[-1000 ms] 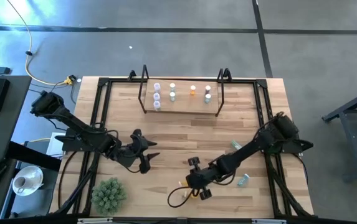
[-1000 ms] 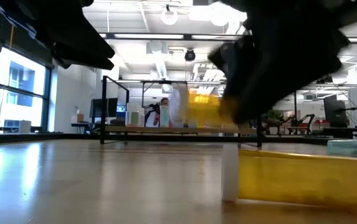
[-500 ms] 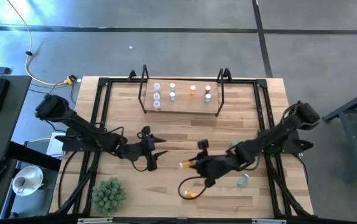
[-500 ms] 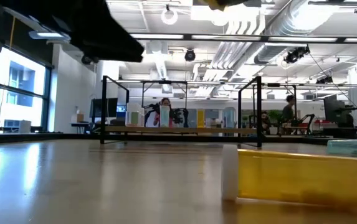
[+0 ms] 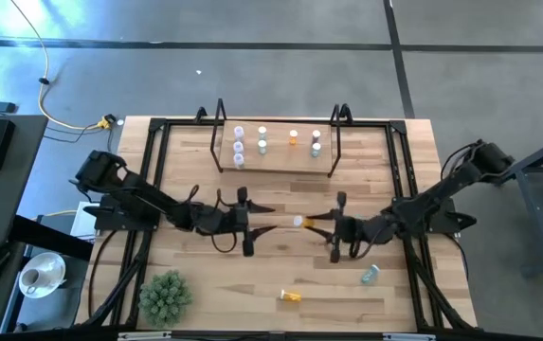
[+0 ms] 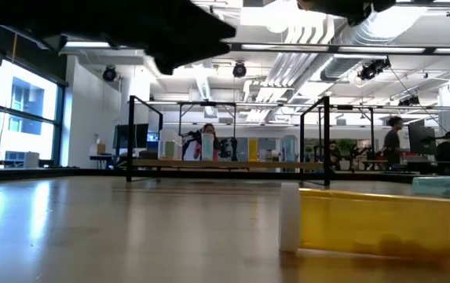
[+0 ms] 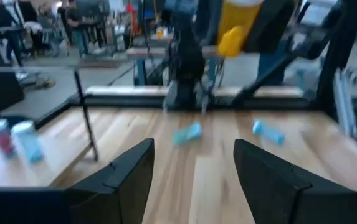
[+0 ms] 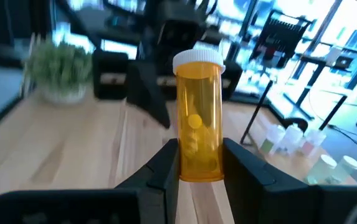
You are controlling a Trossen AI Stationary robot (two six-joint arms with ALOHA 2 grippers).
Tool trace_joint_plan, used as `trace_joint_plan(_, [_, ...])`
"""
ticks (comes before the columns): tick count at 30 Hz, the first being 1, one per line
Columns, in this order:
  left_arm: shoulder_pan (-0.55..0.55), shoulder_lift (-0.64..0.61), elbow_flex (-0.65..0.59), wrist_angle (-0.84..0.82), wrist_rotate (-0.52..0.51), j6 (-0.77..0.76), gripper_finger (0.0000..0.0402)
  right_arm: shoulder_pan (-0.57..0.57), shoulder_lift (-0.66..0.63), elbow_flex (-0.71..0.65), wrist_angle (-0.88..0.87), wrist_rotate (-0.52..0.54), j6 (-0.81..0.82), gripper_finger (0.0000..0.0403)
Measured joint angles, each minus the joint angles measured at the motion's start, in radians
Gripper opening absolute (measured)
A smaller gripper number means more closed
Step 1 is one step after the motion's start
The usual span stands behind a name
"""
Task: Pick and place medicine bottles onto shelf by color
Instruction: Put the top orange pill bottle on the shelf aligned with the other orange pill bottle
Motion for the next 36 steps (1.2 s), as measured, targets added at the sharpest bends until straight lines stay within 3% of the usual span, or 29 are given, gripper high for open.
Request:
trace_joint_plan(10, [0.062,0.033,0.097,0.038,0.155,0.051,0.0209,-0.044,0.051,-0.159,0.389,-0.066,0.021,0.0087])
trace_joint_plan(19, [0.064,0.033,0.130,0.032,0.166,0.043,0.0209,-0.053,0.220,-0.162,0.643,-0.093,-0.069,0.0087])
trace_joint_plan(26, [0.064,0.033,0.130,0.033,0.193,0.041,0.0209,-0.092,0.290,-0.162,0.722,-0.100,-0.048,0.0087])
trace_joint_plan(36, [0.064,0.033,0.130,0.033,0.202,0.028,0.0209,-0.135,0.343,-0.162,0.776,-0.190,0.001,0.0087])
